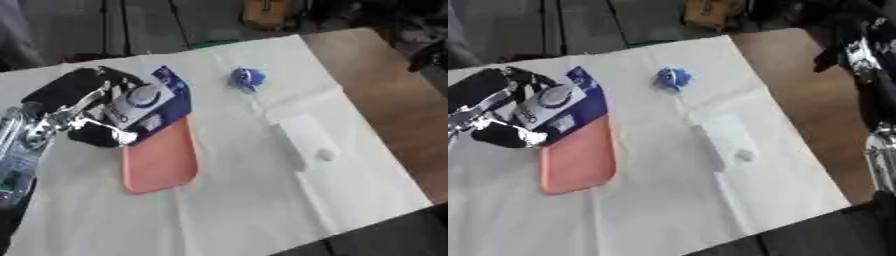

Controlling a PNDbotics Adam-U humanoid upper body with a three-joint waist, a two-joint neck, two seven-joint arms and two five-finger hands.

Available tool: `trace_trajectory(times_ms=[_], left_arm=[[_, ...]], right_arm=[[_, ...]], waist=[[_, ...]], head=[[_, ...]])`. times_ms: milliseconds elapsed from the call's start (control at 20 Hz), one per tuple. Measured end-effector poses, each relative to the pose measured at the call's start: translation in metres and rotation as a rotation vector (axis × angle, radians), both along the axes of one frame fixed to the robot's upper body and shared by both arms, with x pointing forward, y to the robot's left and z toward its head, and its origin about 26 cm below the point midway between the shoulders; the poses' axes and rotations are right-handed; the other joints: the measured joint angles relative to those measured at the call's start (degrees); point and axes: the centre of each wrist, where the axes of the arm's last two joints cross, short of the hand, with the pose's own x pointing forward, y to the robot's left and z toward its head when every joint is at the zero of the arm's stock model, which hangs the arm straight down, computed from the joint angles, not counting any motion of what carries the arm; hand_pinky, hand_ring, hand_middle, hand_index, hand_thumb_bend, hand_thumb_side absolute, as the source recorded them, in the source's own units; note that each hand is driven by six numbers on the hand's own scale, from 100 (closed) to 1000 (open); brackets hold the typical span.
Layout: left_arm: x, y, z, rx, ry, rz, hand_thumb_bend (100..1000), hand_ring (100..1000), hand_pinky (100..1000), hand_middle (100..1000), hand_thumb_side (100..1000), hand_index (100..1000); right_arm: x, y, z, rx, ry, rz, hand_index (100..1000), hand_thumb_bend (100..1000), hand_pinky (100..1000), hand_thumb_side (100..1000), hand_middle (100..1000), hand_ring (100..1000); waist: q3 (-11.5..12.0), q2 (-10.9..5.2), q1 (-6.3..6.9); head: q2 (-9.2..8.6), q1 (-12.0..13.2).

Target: Pick up objects on the table and place them in the box.

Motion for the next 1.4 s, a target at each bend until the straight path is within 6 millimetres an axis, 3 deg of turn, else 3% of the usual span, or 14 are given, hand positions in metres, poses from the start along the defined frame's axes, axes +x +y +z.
trace_trajectory(times_ms=[150, 200, 350, 400, 450, 500, 550, 600, 650, 700, 900, 1100, 1350, 1400], left_arm=[[0.001, 0.006, -0.010, 0.009, 0.012, 0.042, 255, 486, 570, 548, 467, 874], [0.001, 0.008, -0.013, 0.011, 0.014, 0.051, 263, 507, 580, 576, 551, 882], [0.002, 0.008, -0.021, 0.003, 0.022, 0.065, 259, 515, 585, 585, 581, 882], [0.002, 0.008, -0.024, -0.001, 0.025, 0.069, 293, 553, 605, 629, 713, 895], [0.003, 0.008, -0.026, -0.007, 0.026, 0.072, 293, 553, 605, 629, 713, 895], [0.003, 0.007, -0.027, -0.013, 0.024, 0.073, 315, 574, 612, 658, 806, 902], [0.004, 0.007, -0.029, -0.021, 0.021, 0.074, 315, 574, 612, 658, 806, 902], [0.004, 0.006, -0.030, -0.030, 0.017, 0.075, 344, 590, 619, 677, 887, 905], [0.004, 0.005, -0.031, -0.039, 0.013, 0.077, 344, 590, 619, 677, 887, 905], [0.004, 0.004, -0.032, -0.049, 0.007, 0.079, 357, 624, 636, 714, 963, 912], [0.006, 0.000, -0.037, -0.094, -0.006, 0.084, 443, 729, 693, 785, 1000, 916], [0.007, -0.004, -0.041, -0.116, -0.006, 0.076, 471, 795, 737, 839, 1000, 921], [0.005, -0.008, -0.035, -0.179, -0.042, 0.070, 395, 786, 733, 820, 1000, 910], [0.004, -0.008, -0.032, -0.207, -0.059, 0.072, 294, 748, 734, 776, 1000, 887]], right_arm=[[0.000, 0.000, 0.000, 0.000, 0.000, 0.000, 925, 264, 458, 642, 743, 496], [0.000, 0.000, 0.000, 0.000, 0.000, 0.000, 925, 264, 458, 642, 743, 496], [0.000, 0.000, 0.000, 0.000, 0.000, 0.000, 925, 264, 458, 642, 743, 496], [0.000, 0.000, 0.000, 0.000, 0.000, 0.000, 925, 264, 458, 642, 743, 496], [0.000, 0.000, 0.000, 0.000, 0.000, 0.000, 925, 264, 458, 642, 743, 496], [0.000, 0.000, 0.000, 0.000, 0.000, 0.000, 924, 263, 458, 641, 743, 496], [0.000, 0.000, 0.000, 0.000, 0.000, 0.000, 924, 263, 458, 641, 743, 496], [0.000, 0.000, 0.000, 0.000, 0.000, 0.000, 925, 263, 458, 641, 743, 496], [0.000, 0.000, 0.000, 0.000, 0.000, 0.000, 925, 263, 458, 641, 743, 496], [0.000, 0.000, 0.000, 0.000, 0.000, 0.000, 925, 263, 458, 642, 743, 496], [0.000, 0.000, 0.000, 0.000, 0.000, 0.000, 925, 262, 458, 642, 743, 496], [0.000, 0.000, 0.000, 0.000, 0.000, 0.000, 925, 262, 458, 642, 743, 496], [0.000, 0.000, 0.000, 0.000, 0.000, 0.000, 925, 261, 458, 643, 743, 496], [0.000, 0.000, 0.000, 0.000, 0.000, -0.001, 925, 260, 458, 643, 743, 496]], waist=[[0.01, 0.00, 0.01], [0.00, 0.00, 0.02], [-0.02, 0.00, 0.02], [-0.03, 0.01, 0.02], [-0.03, 0.01, 0.01], [-0.03, 0.01, 0.00], [-0.03, 0.01, 0.00], [-0.03, 0.02, 0.00], [-0.02, 0.02, 0.00], [-0.02, 0.04, -0.01], [0.00, 0.08, -0.09], [-0.01, 0.08, -0.13], [-0.04, 0.08, -0.10], [-0.04, 0.09, -0.09]], head=[[0.00, -0.08], [0.00, -0.11], [0.00, -0.28], [0.00, -0.29], [0.00, -0.30], [0.00, -0.30], [0.00, -0.30], [0.00, -0.31], [0.00, -0.31], [0.00, -0.31], [0.00, -0.33], [0.00, -0.41], [0.00, -0.60], [0.00, -0.66]])
